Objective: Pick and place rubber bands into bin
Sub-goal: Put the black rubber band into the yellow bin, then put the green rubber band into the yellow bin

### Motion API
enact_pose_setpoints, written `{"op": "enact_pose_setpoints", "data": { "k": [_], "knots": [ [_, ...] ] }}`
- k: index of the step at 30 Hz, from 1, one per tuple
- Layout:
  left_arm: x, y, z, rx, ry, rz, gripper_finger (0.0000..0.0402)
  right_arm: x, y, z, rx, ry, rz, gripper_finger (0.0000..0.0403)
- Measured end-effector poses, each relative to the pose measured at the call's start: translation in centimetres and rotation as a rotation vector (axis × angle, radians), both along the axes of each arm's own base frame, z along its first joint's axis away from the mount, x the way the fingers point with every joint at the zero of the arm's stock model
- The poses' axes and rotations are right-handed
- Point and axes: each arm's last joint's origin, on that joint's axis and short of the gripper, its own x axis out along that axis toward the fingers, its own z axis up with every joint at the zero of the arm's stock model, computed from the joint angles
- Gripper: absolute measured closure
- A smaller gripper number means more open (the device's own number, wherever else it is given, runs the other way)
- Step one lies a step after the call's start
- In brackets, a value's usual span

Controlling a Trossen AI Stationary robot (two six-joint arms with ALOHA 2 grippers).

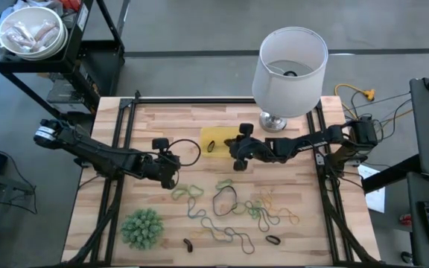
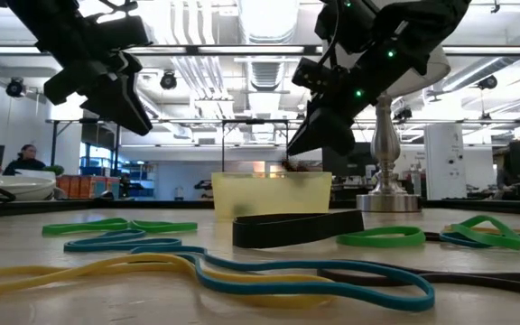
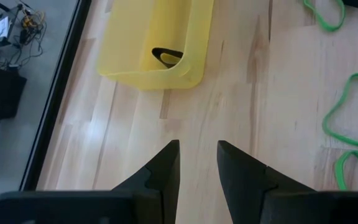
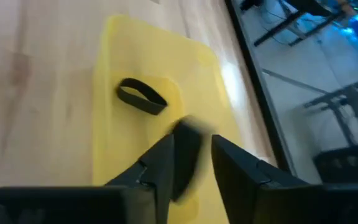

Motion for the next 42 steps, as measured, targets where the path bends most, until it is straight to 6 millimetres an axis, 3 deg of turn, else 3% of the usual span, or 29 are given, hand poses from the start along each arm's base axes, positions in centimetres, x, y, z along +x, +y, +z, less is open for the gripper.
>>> {"op": "enact_pose_setpoints", "data": {
  "k": [11, 20, 26, 33, 35, 42],
  "knots": [
    [0.1, -0.2, -0.5, -0.061, -0.013, -0.039, 0.031, 0.0, 0.6, 0.1, -0.005, 0.023, 0.098, 0.0257],
    [0.1, -0.7, -2.5, -0.218, -0.039, -0.156, 0.0311, -0.2, 5.6, 1.7, -0.041, 0.007, 0.344, 0.0271],
    [1.0, -1.0, -2.4, -0.197, -0.112, -0.217, 0.0311, -2.1, 9.2, 3.5, -0.021, 0.001, 0.454, 0.028],
    [3.0, -2.3, -1.9, -0.189, -0.212, -0.583, 0.0311, -5.1, 11.6, 4.7, 0.134, 0.047, 0.433, 0.0291],
    [3.4, -2.5, -2.6, -0.18, -0.183, -0.642, 0.0311, -5.7, 12.0, 4.6, 0.185, 0.067, 0.403, 0.0294],
    [5.3, -2.7, -3.8, -0.176, -0.079, -0.577, 0.0311, -6.8, 12.9, 4.0, 0.281, 0.116, 0.337, 0.0305]
  ]
}}
